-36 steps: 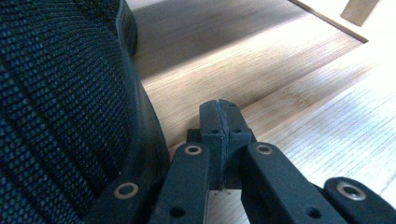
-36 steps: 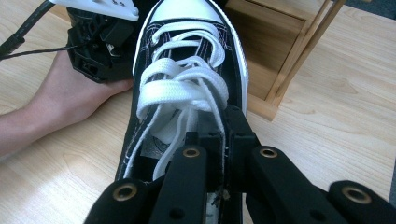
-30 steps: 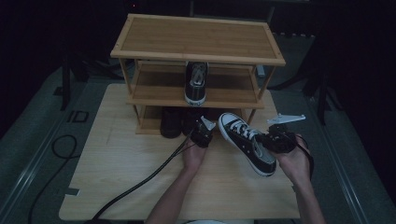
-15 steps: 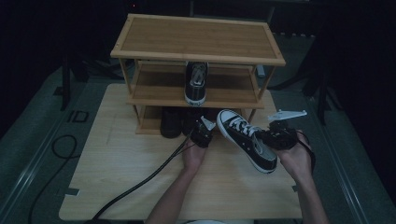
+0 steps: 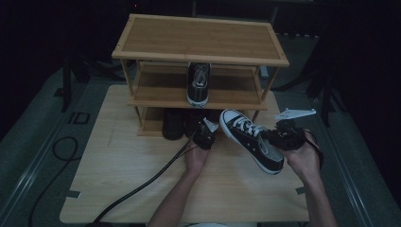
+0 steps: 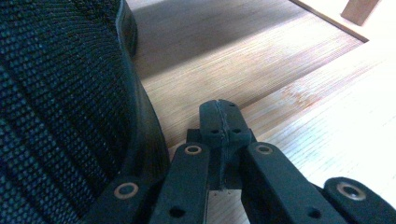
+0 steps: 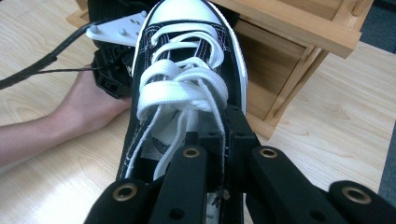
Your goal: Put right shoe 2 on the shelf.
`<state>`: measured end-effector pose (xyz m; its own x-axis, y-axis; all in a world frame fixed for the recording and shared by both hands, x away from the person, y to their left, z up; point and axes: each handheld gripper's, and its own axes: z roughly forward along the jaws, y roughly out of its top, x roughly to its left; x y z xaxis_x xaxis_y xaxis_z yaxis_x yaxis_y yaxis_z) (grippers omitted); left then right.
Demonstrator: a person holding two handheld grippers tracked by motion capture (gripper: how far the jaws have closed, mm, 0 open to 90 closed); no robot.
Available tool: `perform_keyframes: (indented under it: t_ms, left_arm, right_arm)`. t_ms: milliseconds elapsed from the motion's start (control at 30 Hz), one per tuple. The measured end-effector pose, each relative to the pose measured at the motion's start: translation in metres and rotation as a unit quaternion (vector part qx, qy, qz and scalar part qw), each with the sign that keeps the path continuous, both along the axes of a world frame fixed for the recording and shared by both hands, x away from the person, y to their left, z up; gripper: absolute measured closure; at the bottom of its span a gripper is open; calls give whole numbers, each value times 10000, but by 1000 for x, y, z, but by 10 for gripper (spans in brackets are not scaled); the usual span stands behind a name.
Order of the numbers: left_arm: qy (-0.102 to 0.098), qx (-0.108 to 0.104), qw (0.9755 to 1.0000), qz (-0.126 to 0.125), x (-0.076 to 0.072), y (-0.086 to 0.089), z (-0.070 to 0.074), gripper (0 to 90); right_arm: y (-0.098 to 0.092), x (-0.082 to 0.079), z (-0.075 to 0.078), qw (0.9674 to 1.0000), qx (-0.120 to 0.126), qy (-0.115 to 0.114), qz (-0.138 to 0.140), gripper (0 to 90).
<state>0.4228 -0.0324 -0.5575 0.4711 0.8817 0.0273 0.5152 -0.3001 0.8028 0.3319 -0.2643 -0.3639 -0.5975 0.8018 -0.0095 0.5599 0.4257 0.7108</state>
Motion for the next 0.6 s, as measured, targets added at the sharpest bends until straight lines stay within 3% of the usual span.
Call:
perform_keyframes:
  t_ms: [267, 600]
  left_arm:
    - [14, -3, 10000, -10, 0, 0, 0, 900]
    - [26, 21, 10000, -24, 0, 1, 0, 900]
  right_arm:
    - [3, -3, 5, 9999, -57, 36, 130, 878]
    - [6, -10, 23, 9996, -54, -103, 245, 878]
